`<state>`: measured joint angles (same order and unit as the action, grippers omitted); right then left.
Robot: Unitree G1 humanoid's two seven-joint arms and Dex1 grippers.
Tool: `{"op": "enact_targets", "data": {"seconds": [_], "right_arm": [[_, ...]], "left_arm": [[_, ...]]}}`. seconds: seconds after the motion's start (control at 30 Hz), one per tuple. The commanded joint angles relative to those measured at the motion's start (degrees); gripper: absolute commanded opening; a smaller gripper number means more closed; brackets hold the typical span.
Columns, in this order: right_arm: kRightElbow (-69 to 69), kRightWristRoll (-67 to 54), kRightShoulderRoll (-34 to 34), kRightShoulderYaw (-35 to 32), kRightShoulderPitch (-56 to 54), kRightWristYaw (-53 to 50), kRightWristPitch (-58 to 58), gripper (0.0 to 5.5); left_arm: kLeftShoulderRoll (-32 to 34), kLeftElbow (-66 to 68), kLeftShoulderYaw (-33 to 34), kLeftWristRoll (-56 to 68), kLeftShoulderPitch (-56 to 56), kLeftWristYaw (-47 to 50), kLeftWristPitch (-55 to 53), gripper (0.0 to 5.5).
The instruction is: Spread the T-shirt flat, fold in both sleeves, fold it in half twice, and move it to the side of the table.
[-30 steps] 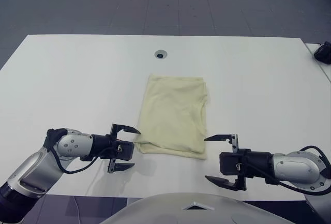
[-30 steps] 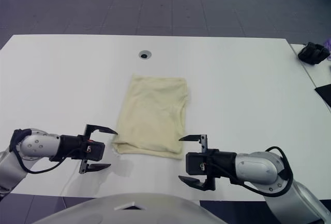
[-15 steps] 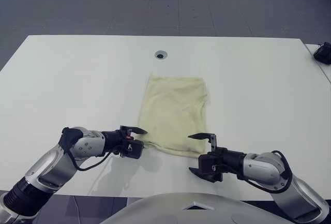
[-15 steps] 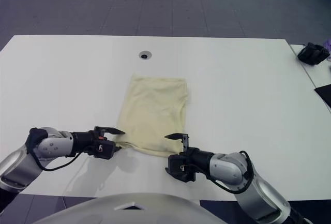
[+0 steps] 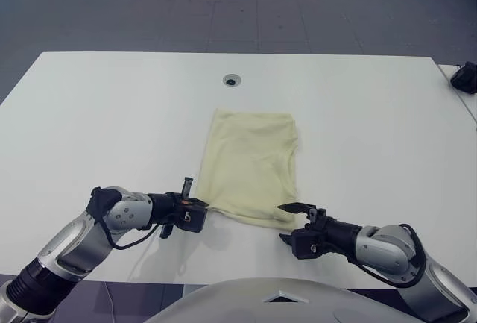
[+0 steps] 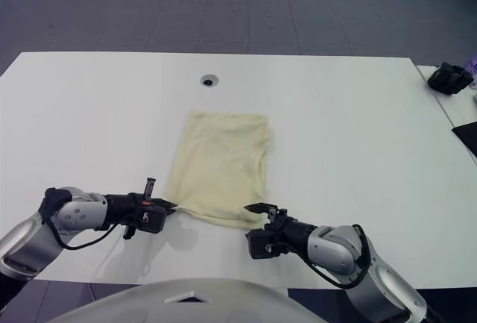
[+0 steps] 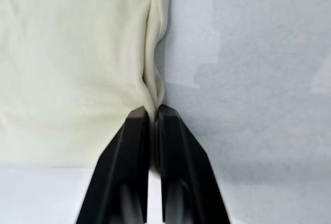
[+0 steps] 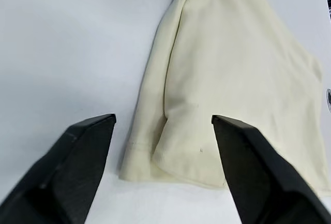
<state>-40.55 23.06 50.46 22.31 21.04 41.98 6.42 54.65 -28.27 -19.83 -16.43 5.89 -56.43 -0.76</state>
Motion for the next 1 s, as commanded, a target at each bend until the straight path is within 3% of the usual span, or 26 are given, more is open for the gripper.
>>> {"op": "enact_targets", "data": {"seconds": [0.03,0.53,0.73,1.0], "right_arm": [[4.79,1.81,2.78,-1.92,3.42,0.37,-0.97,2.48],[15.97,4.35,0.07,-0.35,3.28,-4.75,-9.44,0.1],[14.65,-1.23,1.59,-3.25,3.23,-2.03,-9.89,0.06],[2.27,-24.4,10.43,-13.75,1.19,15.76,6.34,0.06]], "left_arm": [[0.2,0.02,-0.87,-0.21,0.8,-1.6,-0.59,0.06],[0.78,-1.06,-0.18,1.75,1.14,-4.3,0.14,0.06],[0.6,-1.89,0.51,5.75,0.68,-6.87,-1.7,0.06],[0.82,-4.08,2.94,20.39,-2.79,-13.62,-11.45,0.06]]}}
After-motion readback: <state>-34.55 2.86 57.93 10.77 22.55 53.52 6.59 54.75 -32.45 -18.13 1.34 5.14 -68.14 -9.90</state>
